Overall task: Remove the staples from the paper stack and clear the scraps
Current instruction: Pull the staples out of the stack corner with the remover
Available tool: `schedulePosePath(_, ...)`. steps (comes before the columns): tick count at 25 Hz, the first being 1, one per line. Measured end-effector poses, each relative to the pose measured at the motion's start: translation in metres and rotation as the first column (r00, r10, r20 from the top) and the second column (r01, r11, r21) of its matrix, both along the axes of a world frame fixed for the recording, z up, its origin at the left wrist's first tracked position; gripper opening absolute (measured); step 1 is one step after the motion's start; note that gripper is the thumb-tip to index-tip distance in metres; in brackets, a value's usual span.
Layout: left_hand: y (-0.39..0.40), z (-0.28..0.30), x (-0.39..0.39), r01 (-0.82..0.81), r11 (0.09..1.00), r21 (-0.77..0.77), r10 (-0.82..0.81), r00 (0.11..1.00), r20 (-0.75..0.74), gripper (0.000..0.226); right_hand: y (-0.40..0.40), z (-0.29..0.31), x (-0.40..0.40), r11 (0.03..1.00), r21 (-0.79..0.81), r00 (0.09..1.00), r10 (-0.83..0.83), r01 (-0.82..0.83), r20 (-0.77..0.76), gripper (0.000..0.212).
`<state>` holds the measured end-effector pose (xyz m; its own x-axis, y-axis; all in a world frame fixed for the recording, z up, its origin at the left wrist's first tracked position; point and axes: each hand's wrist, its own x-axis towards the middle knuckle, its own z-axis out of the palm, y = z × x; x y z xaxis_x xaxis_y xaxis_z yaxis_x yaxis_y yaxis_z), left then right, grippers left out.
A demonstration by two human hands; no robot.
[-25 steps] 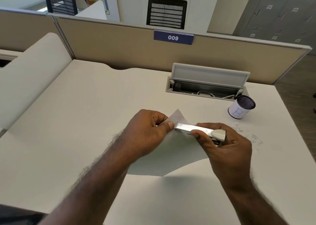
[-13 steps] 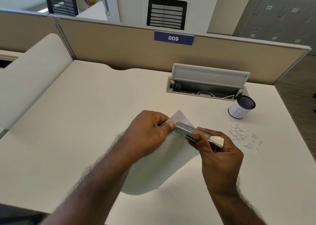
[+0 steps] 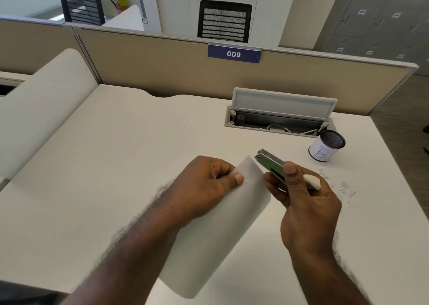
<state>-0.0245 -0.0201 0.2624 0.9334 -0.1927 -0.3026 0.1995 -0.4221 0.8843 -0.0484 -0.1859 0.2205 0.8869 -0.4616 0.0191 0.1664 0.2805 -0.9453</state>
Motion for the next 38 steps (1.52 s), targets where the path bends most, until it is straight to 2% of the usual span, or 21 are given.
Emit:
schedulePosePath(3, 0.006, 0.000, 0.005, -0.059, 0.997, -0.049, 0.060, 0.998, 0.017, 0.021, -0.007, 0.003, 0.000, 0.995, -0.058, 0.996, 0.087, -0.086, 0.024, 0.027)
schedulePosePath(6, 0.009, 0.002, 0.007, -0.078, 0.992, -0.100, 0.078, 0.997, 0.001, 0.020, -0.009, 0.000, -0.003, 0.971, -0.144, 0.981, 0.195, -0.192, 0.004, 0.047)
schedulePosePath(9, 0.007, 0.002, 0.004, -0.079, 0.988, -0.132, 0.078, 0.997, -0.015, 0.022, -0.012, -0.001, -0.003, 0.952, -0.164, 0.966, 0.255, -0.257, -0.035, 0.052)
schedulePosePath(15, 0.007, 0.004, 0.004, -0.072, 0.990, -0.121, 0.075, 0.997, 0.018, 0.021, -0.013, 0.005, -0.005, 0.929, -0.283, 0.971, 0.237, -0.238, -0.040, 0.041)
schedulePosePath(21, 0.006, 0.006, 0.002, -0.067, 0.996, -0.064, 0.069, 0.997, 0.035, 0.023, -0.014, 0.005, -0.006, 0.934, -0.283, 0.976, 0.214, -0.217, -0.044, 0.046)
schedulePosePath(30, 0.006, 0.006, 0.001, -0.029, 0.999, -0.032, 0.031, 0.999, 0.041, 0.022, -0.015, 0.007, -0.005, 0.928, -0.305, 0.977, 0.206, -0.214, -0.057, 0.040)
schedulePosePath(35, 0.003, 0.006, 0.001, -0.011, 0.999, 0.041, 0.008, 0.996, 0.087, 0.023, -0.014, 0.011, -0.004, 0.917, -0.343, 0.979, 0.187, -0.202, -0.077, 0.020)
schedulePosePath(38, 0.001, 0.005, 0.001, 0.007, 0.993, 0.115, -0.021, 0.993, 0.119, 0.025, -0.010, 0.012, -0.006, 0.919, -0.362, 0.988, 0.144, -0.153, -0.050, 0.015)
